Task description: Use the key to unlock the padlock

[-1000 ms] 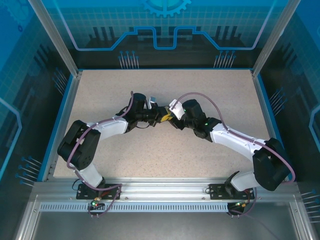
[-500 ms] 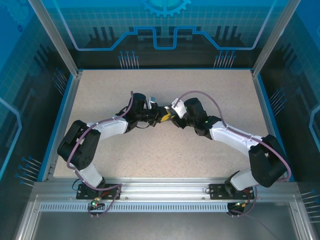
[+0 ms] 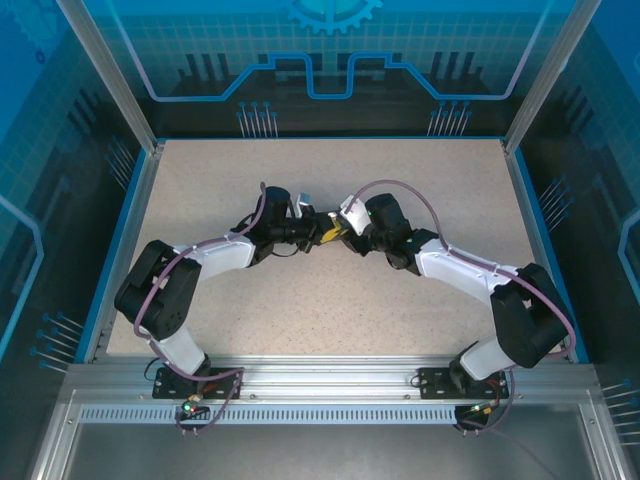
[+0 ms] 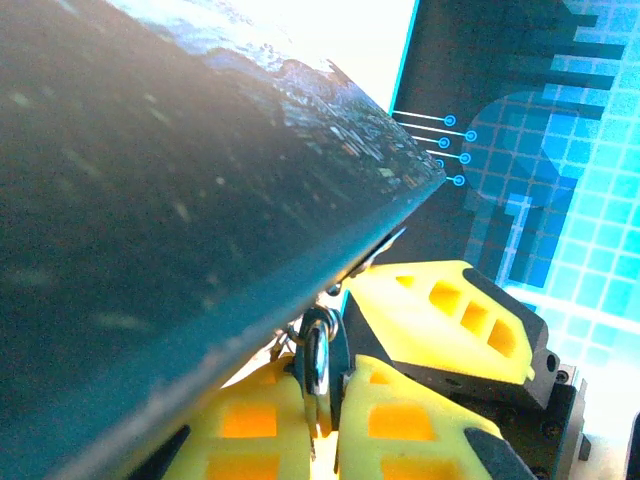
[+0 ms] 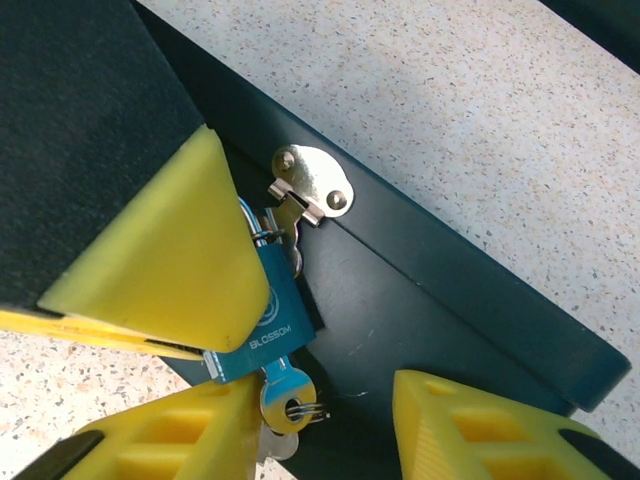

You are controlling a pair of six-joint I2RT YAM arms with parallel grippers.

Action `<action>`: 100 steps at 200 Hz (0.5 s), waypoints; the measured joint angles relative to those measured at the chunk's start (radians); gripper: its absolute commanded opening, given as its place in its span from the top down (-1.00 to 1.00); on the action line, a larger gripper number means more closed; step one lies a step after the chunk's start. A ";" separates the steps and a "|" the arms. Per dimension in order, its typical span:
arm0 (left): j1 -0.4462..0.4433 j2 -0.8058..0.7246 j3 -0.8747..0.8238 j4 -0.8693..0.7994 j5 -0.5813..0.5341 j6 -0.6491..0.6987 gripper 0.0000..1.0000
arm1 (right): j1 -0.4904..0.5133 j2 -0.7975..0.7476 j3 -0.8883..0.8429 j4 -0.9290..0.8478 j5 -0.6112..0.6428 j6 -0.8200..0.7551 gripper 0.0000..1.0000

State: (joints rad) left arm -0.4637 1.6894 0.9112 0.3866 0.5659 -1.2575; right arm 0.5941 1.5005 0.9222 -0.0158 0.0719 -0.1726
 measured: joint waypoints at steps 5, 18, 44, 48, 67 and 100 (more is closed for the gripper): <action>0.001 0.000 -0.001 0.003 0.000 0.000 1.00 | 0.000 0.002 0.002 -0.002 -0.003 0.003 0.35; 0.003 0.000 -0.005 0.012 0.000 0.000 1.00 | 0.000 0.006 0.006 -0.002 -0.009 0.008 0.46; 0.004 0.000 -0.012 0.023 0.000 -0.001 1.00 | 0.000 0.010 0.012 -0.016 -0.032 0.013 0.65; 0.004 0.000 -0.012 0.023 0.000 -0.001 1.00 | 0.000 0.010 0.014 -0.020 -0.036 0.013 0.68; 0.004 0.000 -0.017 0.033 0.000 -0.003 1.00 | -0.002 0.010 0.017 -0.026 -0.051 0.014 0.83; 0.004 0.000 -0.023 0.045 0.000 -0.004 1.00 | -0.026 0.009 0.030 -0.052 -0.118 0.038 0.98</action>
State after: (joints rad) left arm -0.4599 1.6894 0.8883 0.4316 0.5659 -1.2617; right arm 0.5682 1.5093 0.9520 -0.0677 -0.0463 -0.1349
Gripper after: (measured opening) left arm 0.093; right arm 0.083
